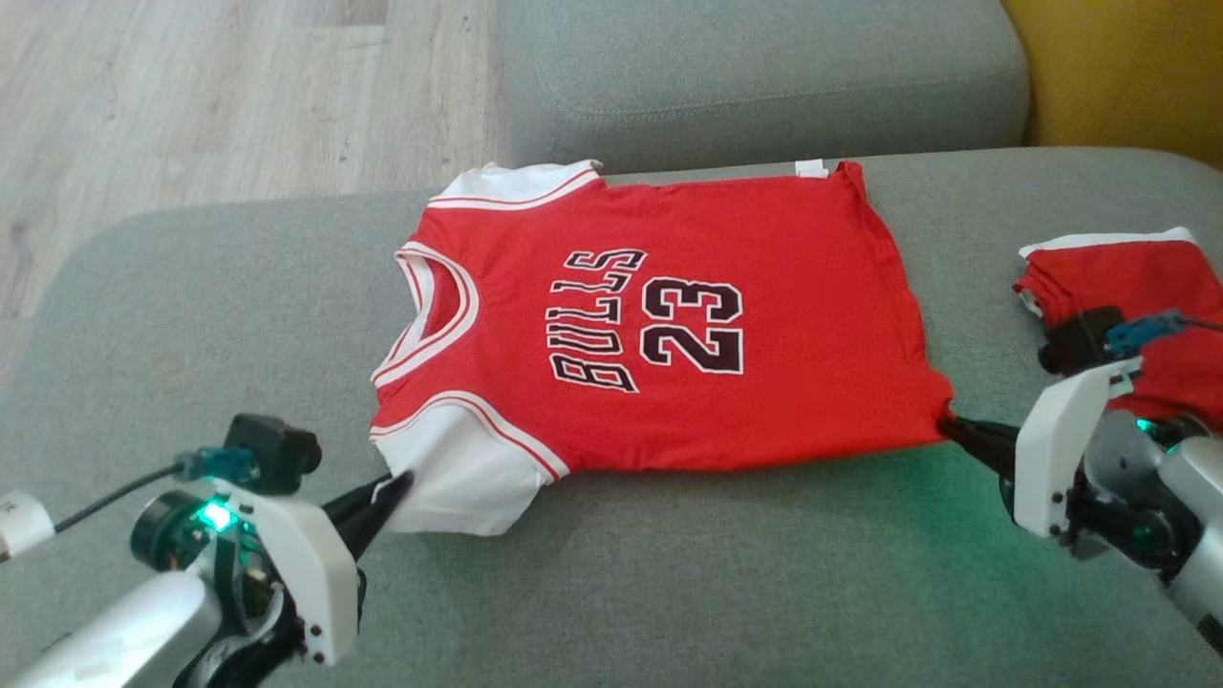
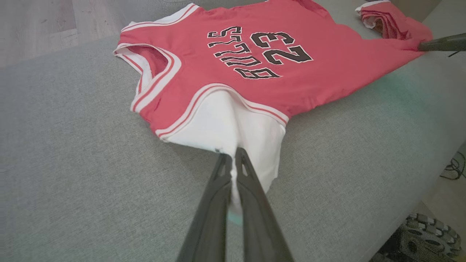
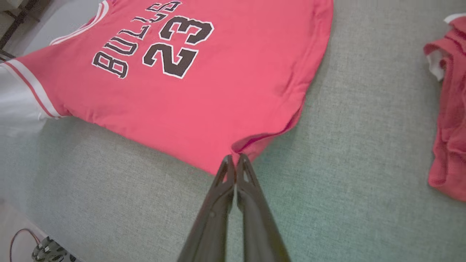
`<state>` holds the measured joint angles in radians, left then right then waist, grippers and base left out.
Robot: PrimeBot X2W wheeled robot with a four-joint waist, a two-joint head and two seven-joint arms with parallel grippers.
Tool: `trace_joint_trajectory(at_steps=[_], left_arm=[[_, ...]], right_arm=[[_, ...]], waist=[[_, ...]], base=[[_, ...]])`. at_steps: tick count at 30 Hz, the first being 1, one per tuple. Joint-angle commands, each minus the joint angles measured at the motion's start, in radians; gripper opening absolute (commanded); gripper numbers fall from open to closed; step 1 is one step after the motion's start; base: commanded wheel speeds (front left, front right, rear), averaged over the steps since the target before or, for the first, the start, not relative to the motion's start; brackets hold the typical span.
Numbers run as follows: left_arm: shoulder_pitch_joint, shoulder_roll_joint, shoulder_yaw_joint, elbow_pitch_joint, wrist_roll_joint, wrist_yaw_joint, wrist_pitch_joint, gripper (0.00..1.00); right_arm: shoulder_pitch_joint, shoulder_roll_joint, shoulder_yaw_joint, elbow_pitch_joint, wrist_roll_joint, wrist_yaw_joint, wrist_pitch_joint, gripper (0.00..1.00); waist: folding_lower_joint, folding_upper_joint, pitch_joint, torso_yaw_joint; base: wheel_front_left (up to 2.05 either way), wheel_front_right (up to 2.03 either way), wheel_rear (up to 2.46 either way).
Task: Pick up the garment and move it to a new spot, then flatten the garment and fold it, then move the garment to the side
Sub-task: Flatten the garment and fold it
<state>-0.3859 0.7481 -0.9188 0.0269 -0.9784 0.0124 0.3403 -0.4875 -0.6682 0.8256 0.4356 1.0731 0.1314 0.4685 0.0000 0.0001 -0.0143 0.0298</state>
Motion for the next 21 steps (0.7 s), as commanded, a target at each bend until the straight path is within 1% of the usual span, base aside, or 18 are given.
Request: trace_joint_trajectory(at_steps=[1, 8, 11, 14, 18, 21], left_arm=[[-0.074, 0.042, 0.064, -0.021, 0.011, 0.012, -0.014, 0.0], [-0.156, 0.006, 0.094, 0.039, 0.03, 0.013, -0.04, 0.0], [-0.2, -0.019, 0.106, 0.08, 0.048, 0.009, -0.066, 0.0], [-0.244, -0.049, 0.117, 0.121, 0.045, 0.004, -0.07, 0.0], [-0.3, -0.088, 0.126, 0.209, 0.028, -0.011, -0.055, 0.0], [-0.348, -0.109, 0.125, 0.283, 0.04, -0.024, -0.055, 0.0]], right_arm=[[-0.028, -0.027, -0.023, -0.028, -0.007, -0.001, -0.012, 0.0], [-0.074, 0.013, -0.094, -0.026, -0.04, -0.001, -0.026, 0.0], [-0.096, 0.05, -0.13, 0.006, -0.051, -0.001, -0.034, 0.0], [-0.131, 0.091, -0.157, 0.037, -0.078, -0.001, -0.044, 0.0], [-0.177, 0.127, -0.179, 0.088, -0.143, -0.001, -0.073, 0.0], [-0.209, 0.156, -0.195, 0.132, -0.182, -0.001, -0.101, 0.0]], waist=[[0.0, -0.0001, 0.008, -0.001], [0.0, -0.0001, 0.057, -0.009], [0.0, -0.0001, 0.076, -0.014], [0.0, -0.0001, 0.107, -0.019], [0.0, -0.0001, 0.142, -0.025], [0.0, -0.0001, 0.165, -0.034]], base=[[0.0, 0.0, 0.0], [0.0, 0.0, 0.0], [0.0, 0.0, 0.0], [0.0, 0.0, 0.0], [0.0, 0.0, 0.0], [0.0, 0.0, 0.0]])
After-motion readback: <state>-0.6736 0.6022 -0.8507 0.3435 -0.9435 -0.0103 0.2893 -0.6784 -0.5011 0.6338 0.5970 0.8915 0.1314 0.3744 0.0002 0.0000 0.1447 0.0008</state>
